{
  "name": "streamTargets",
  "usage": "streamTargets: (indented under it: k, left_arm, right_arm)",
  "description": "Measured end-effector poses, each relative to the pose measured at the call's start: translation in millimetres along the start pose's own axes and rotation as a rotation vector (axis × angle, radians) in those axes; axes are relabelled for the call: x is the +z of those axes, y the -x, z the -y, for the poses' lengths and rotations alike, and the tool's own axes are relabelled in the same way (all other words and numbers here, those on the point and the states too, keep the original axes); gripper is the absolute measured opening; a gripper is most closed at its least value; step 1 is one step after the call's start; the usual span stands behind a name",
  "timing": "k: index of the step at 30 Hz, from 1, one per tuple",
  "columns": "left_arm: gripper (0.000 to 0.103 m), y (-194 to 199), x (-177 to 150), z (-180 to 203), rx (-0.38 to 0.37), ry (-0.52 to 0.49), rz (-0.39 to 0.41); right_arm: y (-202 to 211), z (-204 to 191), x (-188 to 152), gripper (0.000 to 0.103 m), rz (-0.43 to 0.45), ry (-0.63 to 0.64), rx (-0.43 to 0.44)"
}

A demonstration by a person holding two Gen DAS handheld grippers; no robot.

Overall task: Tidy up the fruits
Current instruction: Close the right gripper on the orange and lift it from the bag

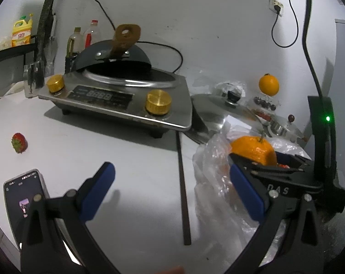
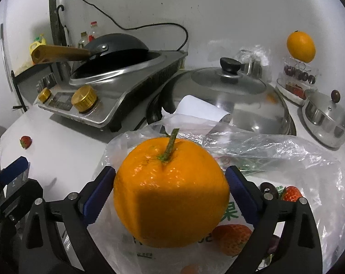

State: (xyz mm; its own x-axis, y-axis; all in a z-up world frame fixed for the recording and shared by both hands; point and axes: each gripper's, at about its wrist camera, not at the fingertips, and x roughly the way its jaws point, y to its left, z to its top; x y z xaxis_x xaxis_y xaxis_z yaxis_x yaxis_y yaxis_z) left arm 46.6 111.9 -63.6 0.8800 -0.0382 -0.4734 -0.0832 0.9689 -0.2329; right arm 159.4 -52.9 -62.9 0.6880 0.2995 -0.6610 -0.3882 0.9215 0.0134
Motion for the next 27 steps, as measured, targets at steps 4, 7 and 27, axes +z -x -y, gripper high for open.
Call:
streamTargets:
  k: [4,7,27]
  left_arm:
    - [0.101,0,0,1,0.005,-0.005,0.001]
    - [0.101,2,1,2,0.01,-0.009,0.002]
    - [0.101,38,7,54,0.01,-0.083,0.041]
  right_arm:
    - [2,2,-1,0.096,0.005,0.0,0.007]
    - [4,2,-2,0.094,0.01,0.012,0.015]
    - [88,35,4,0.092,0.151,-0.02,0.028]
